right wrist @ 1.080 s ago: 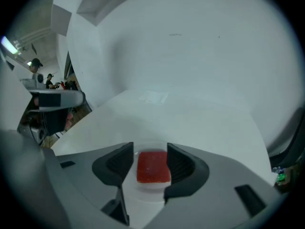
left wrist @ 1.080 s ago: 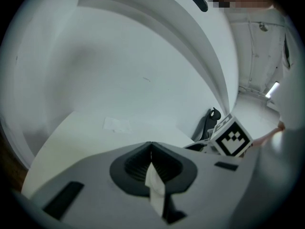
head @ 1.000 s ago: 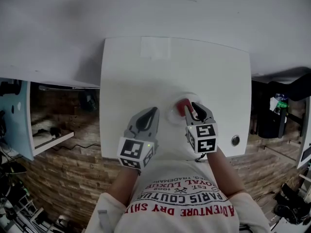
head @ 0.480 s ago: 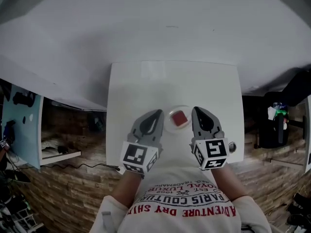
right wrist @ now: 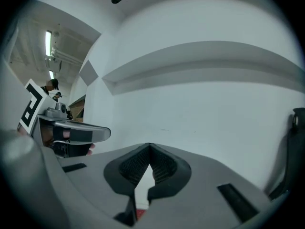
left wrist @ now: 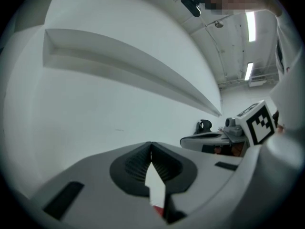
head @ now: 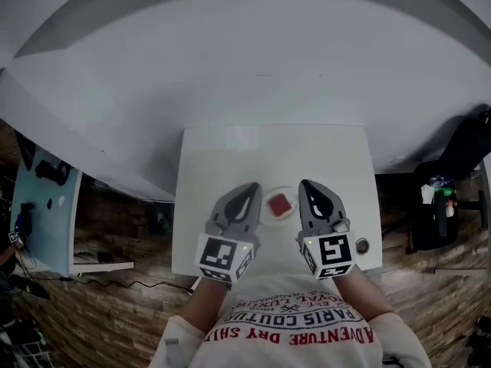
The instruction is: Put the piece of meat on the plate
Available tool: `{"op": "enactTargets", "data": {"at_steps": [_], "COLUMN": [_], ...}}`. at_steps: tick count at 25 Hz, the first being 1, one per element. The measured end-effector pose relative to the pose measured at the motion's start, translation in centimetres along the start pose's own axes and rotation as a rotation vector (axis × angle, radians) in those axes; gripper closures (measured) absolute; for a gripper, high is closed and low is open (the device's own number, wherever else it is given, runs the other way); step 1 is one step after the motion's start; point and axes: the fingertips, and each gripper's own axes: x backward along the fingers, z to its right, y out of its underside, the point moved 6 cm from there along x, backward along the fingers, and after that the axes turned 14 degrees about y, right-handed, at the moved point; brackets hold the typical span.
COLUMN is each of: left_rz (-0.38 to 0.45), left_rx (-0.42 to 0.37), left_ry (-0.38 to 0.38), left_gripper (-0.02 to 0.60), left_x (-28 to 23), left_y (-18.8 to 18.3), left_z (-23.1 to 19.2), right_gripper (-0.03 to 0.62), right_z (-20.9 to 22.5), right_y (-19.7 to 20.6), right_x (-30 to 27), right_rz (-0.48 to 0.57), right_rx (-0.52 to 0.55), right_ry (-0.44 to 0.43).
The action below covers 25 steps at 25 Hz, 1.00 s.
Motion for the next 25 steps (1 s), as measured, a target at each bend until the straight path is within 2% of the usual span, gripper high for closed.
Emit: {"op": "enactTargets", "data": {"at_steps": [8,25], "left_rz": [0.003,0.002], "left_rx": [0.000,0.035], "left_ry": [0.006,-0.014], "left_gripper": [0.575,0.575], "left_x": [-0.2,-0.1], "left_y": [-0.2,0.6], "left_z": [1.8,2.7], "right_gripper": [0.582,0.582], "right_z": [0.4,0.7], "right_y": [0.1,1.3], "right_x": [1.0,1.1], "right_rz": [-0.008,-0.048], "right_rx": [0.009,-0.062], "right_ry": [-0.004,-0.009]}}
